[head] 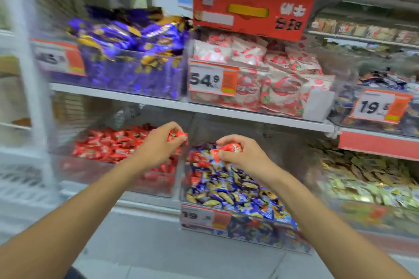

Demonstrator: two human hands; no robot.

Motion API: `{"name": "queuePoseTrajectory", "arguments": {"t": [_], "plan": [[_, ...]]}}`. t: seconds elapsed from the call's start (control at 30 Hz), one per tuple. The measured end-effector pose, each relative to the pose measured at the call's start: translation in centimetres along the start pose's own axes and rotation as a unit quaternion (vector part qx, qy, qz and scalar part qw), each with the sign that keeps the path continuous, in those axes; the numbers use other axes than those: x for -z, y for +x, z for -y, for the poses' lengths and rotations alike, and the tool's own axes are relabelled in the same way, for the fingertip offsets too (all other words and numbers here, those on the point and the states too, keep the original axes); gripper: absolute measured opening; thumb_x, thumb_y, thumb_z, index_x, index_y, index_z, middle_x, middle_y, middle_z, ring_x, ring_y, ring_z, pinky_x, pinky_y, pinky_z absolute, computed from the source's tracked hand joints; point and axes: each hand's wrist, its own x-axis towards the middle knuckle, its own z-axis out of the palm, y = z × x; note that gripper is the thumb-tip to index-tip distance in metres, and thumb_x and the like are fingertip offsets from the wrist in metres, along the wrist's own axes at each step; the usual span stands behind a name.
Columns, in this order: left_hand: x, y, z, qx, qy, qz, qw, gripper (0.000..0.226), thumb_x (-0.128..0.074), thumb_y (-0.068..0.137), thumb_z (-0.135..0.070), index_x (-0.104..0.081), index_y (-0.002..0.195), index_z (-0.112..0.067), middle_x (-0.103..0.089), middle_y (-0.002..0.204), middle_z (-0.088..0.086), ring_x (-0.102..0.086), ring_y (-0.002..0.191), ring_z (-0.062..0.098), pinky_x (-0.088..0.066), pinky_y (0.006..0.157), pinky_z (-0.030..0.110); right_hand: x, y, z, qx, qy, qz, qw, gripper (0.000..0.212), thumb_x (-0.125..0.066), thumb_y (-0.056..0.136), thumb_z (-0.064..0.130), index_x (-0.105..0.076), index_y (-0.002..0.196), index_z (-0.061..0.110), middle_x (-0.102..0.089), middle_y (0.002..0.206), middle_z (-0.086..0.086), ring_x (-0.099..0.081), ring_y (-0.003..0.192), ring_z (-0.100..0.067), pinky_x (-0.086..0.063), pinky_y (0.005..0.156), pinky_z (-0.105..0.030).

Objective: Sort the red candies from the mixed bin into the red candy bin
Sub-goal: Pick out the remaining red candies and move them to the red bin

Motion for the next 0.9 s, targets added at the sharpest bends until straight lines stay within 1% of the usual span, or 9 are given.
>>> {"name": "queuePoseTrajectory", "arguments": {"t": [0.1,0.2,0.3,0.4,0.47,0.53,0.67,0.77,0.9], "plan": [[4.5,-0.5,6.6,0.088,0.060,-0.050,0.993,0.009,-0.062,0.089,-0.022,-0.055,0.083,-0.020,-0.062,0.070,-0.001,-0.058,0.072,0.024,-0.038,0.066,0.032,-6.5,4.1,1.7,0.032,-0.026,0.022,0.999,0.023,-0.072,0.080,0.001,-0.063,0.097,0.014,-0.063,0.081,-0.002,-0.055,0.060,-0.003,-0.047,0.061,-0.018],[7.7,-0.3,10.8,0.133,0.083,-0.101,0.982,0.007,-0.061,0.089,-0.024,-0.055,0.085,-0.023,-0.065,0.083,0.008,-0.060,0.081,0.029,-0.041,0.073,0.035,-11.8,8.7,2.4,0.092,-0.100,0.011,0.991,0.024,-0.071,0.080,0.005,-0.062,0.097,0.019,-0.066,0.095,-0.003,-0.056,0.079,-0.012,-0.044,0.070,-0.020],[9.5,0.7,12.8,0.134,0.078,-0.150,0.976,0.008,-0.060,0.088,-0.027,-0.055,0.090,-0.021,-0.064,0.085,0.007,-0.059,0.082,0.030,-0.043,0.075,0.038,-15.0,12.7,3.0,0.113,-0.140,0.008,0.984,0.036,-0.071,0.081,0.010,-0.061,0.115,0.010,-0.064,0.112,-0.005,-0.058,0.098,-0.015,-0.038,0.078,-0.014],[9.9,1.3,13.5,0.101,0.025,-0.091,0.990,0.049,-0.065,0.076,-0.047,-0.058,0.115,-0.018,-0.063,0.106,0.003,-0.058,0.100,0.020,-0.044,0.091,0.036,-16.4,15.0,2.9,0.091,-0.221,0.084,0.968,0.066,-0.075,0.081,0.027,-0.047,0.138,0.011,-0.053,0.136,-0.003,-0.049,0.127,-0.017,-0.032,0.102,-0.020],[9.6,1.3,13.7,0.115,0.049,-0.023,0.992,0.080,-0.064,0.070,-0.064,-0.047,0.137,-0.022,-0.050,0.136,-0.001,-0.038,0.133,0.019,-0.026,0.113,0.042,-16.0,15.2,2.3,0.092,-0.249,0.111,0.958,0.066,-0.074,0.081,0.035,-0.047,0.139,0.016,-0.053,0.138,-0.001,-0.049,0.128,-0.016,-0.035,0.104,-0.021],[8.9,1.1,13.6,0.133,0.097,0.008,0.986,0.075,-0.062,0.080,-0.060,-0.037,0.143,-0.030,-0.034,0.152,-0.004,-0.014,0.146,0.024,-0.010,0.117,0.051,-14.3,14.1,1.7,0.100,-0.266,0.099,0.954,0.055,-0.068,0.086,0.036,-0.051,0.136,0.020,-0.056,0.135,0.002,-0.051,0.124,-0.013,-0.035,0.100,-0.019],[5.9,1.0,9.7,0.045,0.139,0.051,0.988,0.061,-0.057,0.087,-0.051,-0.039,0.141,-0.029,-0.038,0.150,-0.003,-0.016,0.145,0.025,-0.012,0.117,0.051,-7.5,9.0,-0.6,0.134,-0.311,0.017,0.941,0.035,-0.062,0.090,0.031,-0.060,0.124,0.024,-0.060,0.128,0.005,-0.051,0.122,-0.014,-0.037,0.106,-0.036],[2.3,0.7,4.3,-0.048,0.139,0.087,0.985,0.063,-0.048,0.084,-0.056,-0.043,0.139,-0.026,-0.043,0.145,-0.002,-0.020,0.144,0.023,-0.015,0.117,0.047,0.0,3.5,-3.2,0.121,-0.358,-0.036,0.925,0.026,-0.065,0.089,0.023,-0.065,0.115,0.023,-0.063,0.116,0.005,-0.052,0.115,-0.017,-0.038,0.102,-0.037],[-4.4,0.3,-3.4,-0.187,0.098,0.130,0.969,0.050,-0.057,0.088,-0.044,-0.050,0.133,-0.023,-0.051,0.137,-0.002,-0.033,0.137,0.019,-0.024,0.113,0.034,9.7,-3.9,-7.5,0.050,-0.459,-0.127,0.878,0.032,-0.063,0.080,0.029,-0.067,0.109,0.018,-0.061,0.112,-0.007,-0.055,0.108,-0.031,-0.041,0.093,-0.043]]}}
